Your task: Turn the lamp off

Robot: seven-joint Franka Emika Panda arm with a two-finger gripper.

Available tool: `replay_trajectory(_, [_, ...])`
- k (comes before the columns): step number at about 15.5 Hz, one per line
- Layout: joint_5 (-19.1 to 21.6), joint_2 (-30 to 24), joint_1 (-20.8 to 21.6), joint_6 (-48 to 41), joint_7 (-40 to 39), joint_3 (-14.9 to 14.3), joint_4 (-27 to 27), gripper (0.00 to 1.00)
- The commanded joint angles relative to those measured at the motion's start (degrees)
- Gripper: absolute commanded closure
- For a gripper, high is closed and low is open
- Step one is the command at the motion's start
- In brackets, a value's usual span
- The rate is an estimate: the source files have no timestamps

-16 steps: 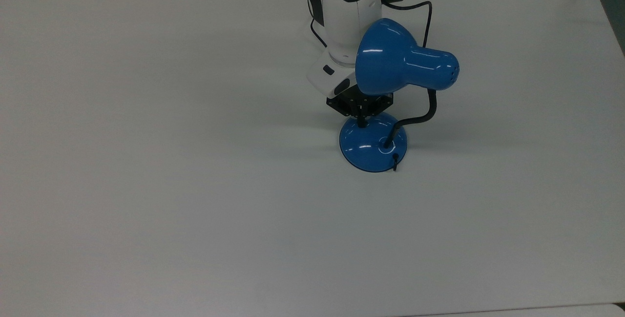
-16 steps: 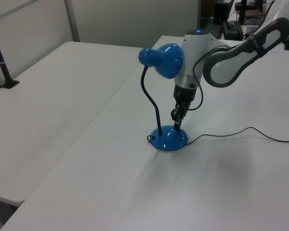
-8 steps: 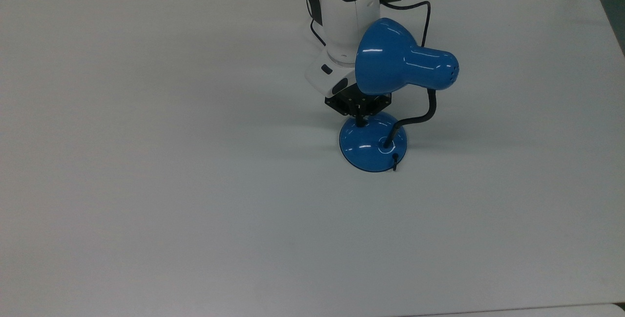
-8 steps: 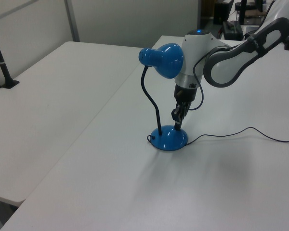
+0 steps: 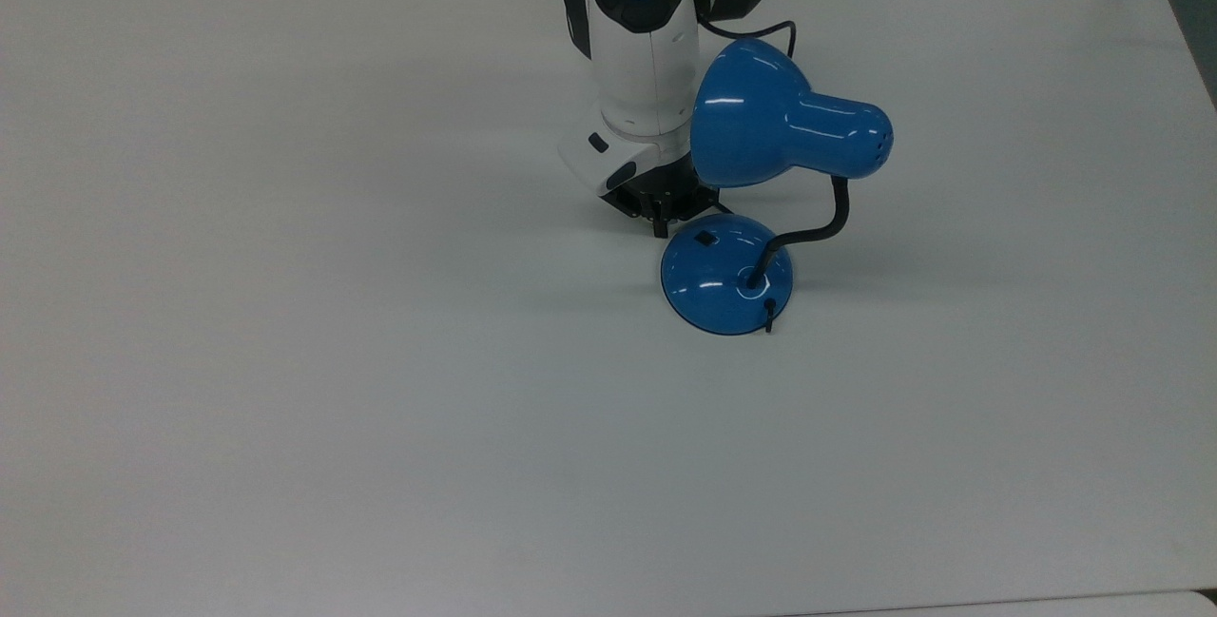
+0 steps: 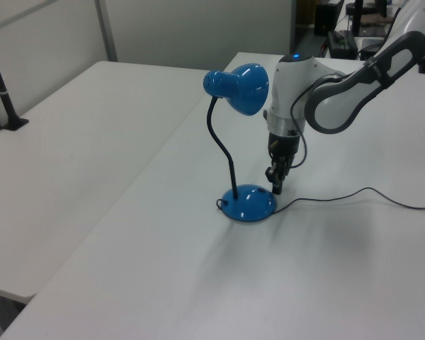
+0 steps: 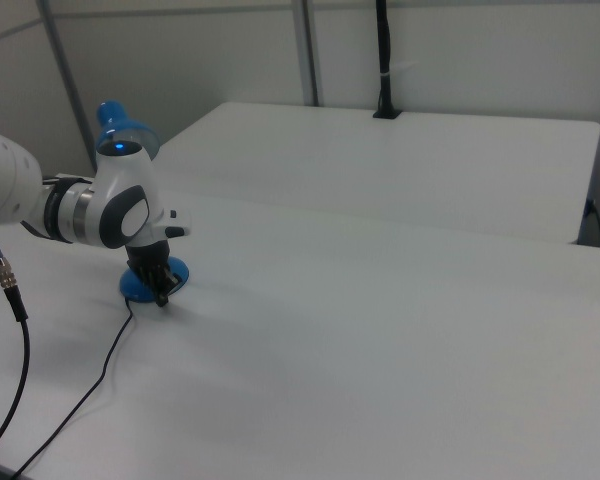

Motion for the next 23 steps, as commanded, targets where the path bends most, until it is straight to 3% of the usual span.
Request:
replay_trajectory(1, [-1.1,-2.3,-1.0,-4.9,0.1,-0.2,-1.5,1.0])
replay_trajectory(5, [-1.3,-11.0,-5.2,-23.5,-10.3,-0.2,-1.0,0.97])
replay_trajectory(9, [-1.2,-18.4,-9.1,-34.2,-17.4,-0.8,0.7,0.66])
replay_trajectory(11, [-1.2,-21.2,-10.8,-38.6,-20.9,-1.8,2.6,0.37])
replay_trajectory(12, [-1.2,-23.0,-11.0,-40.0,-22.1,-3.1,4.1,0.1])
replay_trajectory(13, [-1.3,-24.2,-11.0,-40.1,-22.2,-3.9,4.7,0.0])
replay_trajectory(16, [-1.3,-24.9,-11.0,-41.2,-22.2,-7.0,10.0,0.0])
replay_trajectory(17, [-1.3,-24.3,-11.0,-42.7,-22.6,-8.0,14.3,0.0])
replay_trajectory(20, [-1.2,-24.0,-11.0,-42.4,-29.2,-9.5,18.5,0.0])
replay_trajectory(23, [-1.0,-23.3,-11.0,-43.2,-30.6,-10.9,20.8,0.0])
